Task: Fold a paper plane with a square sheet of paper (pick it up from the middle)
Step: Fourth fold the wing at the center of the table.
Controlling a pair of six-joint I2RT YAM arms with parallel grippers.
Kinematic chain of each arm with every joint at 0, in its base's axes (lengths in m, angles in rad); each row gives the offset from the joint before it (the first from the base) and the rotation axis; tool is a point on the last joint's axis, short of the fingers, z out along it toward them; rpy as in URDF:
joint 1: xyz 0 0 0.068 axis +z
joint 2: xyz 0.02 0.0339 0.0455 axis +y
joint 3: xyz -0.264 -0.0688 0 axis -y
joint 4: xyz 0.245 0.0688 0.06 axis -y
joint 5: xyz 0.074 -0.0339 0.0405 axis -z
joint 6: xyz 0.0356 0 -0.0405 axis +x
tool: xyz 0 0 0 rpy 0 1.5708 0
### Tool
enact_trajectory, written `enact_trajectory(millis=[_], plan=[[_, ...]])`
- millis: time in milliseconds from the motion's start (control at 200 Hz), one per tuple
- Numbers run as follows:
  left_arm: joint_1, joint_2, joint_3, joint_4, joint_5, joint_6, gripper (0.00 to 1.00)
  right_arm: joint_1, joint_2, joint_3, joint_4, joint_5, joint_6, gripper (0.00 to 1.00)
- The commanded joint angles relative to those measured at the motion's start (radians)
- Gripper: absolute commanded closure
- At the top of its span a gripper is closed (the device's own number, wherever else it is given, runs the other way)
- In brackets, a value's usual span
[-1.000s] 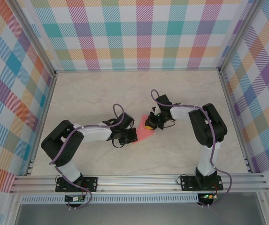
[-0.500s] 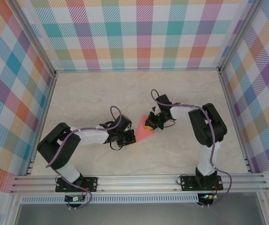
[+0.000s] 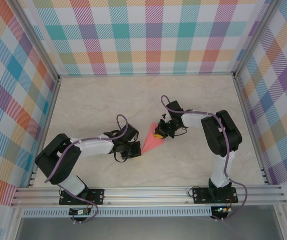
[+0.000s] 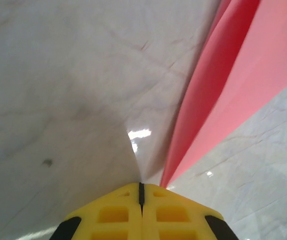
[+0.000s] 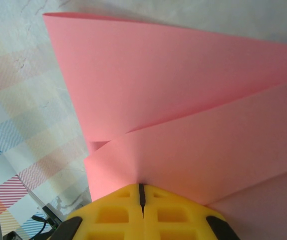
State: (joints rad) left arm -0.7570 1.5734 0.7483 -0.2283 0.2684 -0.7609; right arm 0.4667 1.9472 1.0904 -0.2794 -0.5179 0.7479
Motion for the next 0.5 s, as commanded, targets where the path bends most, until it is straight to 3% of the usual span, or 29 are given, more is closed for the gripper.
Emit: enact_trajectory(millis=[0,230,495], plan=[[-0.007,-0.061,0.046,-0.061,0.000,0.033,0.99,0.001,0.096,-0.050,-0.101,0.180,-0.001,1.00],[-0.007,-0.012,0.116,0.081,0.016,0.017,0.99,0.001,0.094,-0.052,-0.102,0.182,-0.001,1.00],[-0.008,0.080,0.117,0.067,0.019,0.004,1.00,0.001,0.098,-0.047,-0.102,0.173,-0.007,1.00]])
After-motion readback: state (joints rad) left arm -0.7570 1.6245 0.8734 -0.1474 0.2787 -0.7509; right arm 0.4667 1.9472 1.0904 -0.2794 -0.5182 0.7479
